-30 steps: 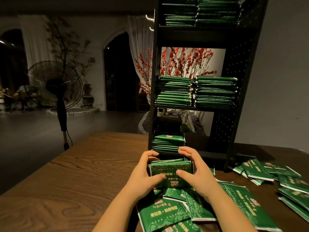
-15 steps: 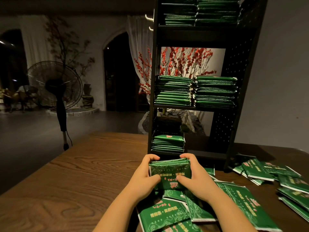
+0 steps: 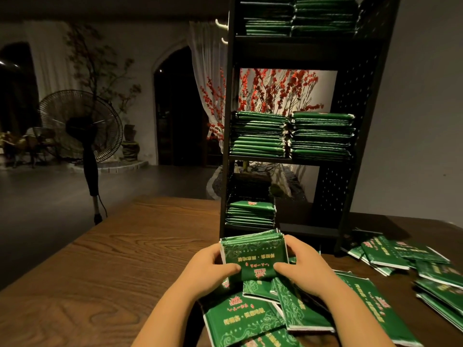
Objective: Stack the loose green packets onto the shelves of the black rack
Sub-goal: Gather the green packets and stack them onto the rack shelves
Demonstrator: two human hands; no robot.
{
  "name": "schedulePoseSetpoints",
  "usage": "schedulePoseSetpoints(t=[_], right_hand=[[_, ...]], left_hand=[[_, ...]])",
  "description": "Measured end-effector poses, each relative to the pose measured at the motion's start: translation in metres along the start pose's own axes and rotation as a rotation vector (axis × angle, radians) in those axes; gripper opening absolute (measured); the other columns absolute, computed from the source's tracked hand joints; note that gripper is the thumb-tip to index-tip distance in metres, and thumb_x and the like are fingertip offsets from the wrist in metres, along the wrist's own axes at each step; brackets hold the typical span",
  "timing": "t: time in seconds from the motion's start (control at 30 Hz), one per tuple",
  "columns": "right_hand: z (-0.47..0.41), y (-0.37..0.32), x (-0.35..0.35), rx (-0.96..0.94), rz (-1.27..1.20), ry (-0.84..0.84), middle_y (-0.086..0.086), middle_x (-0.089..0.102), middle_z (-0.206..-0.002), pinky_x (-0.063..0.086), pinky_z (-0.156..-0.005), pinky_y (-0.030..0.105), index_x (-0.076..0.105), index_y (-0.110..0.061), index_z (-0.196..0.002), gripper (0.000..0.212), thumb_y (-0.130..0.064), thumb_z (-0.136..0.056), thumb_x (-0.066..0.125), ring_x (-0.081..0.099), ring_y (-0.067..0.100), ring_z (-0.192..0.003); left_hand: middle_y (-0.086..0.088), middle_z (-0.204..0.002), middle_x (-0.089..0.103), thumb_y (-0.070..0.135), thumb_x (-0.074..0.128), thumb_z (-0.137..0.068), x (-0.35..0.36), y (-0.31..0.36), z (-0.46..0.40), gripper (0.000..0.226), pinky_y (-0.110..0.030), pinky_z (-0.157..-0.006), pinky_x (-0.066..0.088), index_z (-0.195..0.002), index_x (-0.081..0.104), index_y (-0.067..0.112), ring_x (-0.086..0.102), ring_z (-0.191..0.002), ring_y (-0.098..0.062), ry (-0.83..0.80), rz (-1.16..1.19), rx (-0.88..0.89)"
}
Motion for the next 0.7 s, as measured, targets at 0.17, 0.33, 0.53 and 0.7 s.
schedulePoseSetpoints(t=[0.17,0.33,0.53,0.7], right_hand=[[-0.002,0.005,-0.007,0.049,-0.304,0.092,-0.012,0.07,-0.109,0.053,-0.089,0.03,0.06,-0.031,-0.11,0.027,-0.012,-0.091,0.064,0.065,0.003,-0.1],[-0.013,0.011,0.001,0.19,-0.439,0.08,0.003,0.061,-0.105,0.041,-0.065,0.027,0.05,-0.018,-0.108,0.011,-0.015,-0.1,0.043,0.054,0.015,-0.082],[-0.049,0.02,-0.019,0.318,-0.478,0.177,0.01,0.031,-0.086,0.025,-0.051,0.028,0.037,-0.013,-0.095,0.003,-0.016,-0.094,0.037,0.029,0.016,-0.061],[-0.079,0.017,-0.036,0.356,-0.501,0.25,0.005,0.039,-0.076,0.025,-0.045,0.026,0.048,-0.012,-0.094,0.01,-0.02,-0.095,0.042,0.033,0.014,-0.054]], left_hand=[[0.011,-0.102,0.073,0.031,0.061,-0.096,-0.007,0.013,-0.001,0.011,-0.032,-0.085,0.054,-0.106,0.066,0.028,0.068,-0.094,-0.007,0.147,0.143,0.058],[0.009,-0.104,0.064,0.037,0.041,-0.104,0.005,0.03,-0.012,0.019,-0.026,-0.077,0.046,-0.106,0.054,0.022,0.057,-0.089,-0.002,0.123,0.038,0.044],[-0.017,-0.122,0.06,0.055,0.042,-0.099,0.01,0.031,-0.049,0.049,-0.044,-0.103,0.045,-0.125,0.053,0.014,0.061,-0.11,-0.031,0.068,0.334,-0.268],[0.001,-0.065,0.053,0.024,0.057,-0.096,0.02,0.028,-0.069,0.01,-0.02,-0.05,0.029,-0.097,0.056,0.013,0.04,-0.048,-0.009,0.095,0.979,-0.387]])
Point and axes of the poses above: each hand's wrist, its own z-axis away from the middle knuckle, its own x-axis out of the palm, y = z × x, the point moved 9 cm from there along -z, towards the middle knuckle
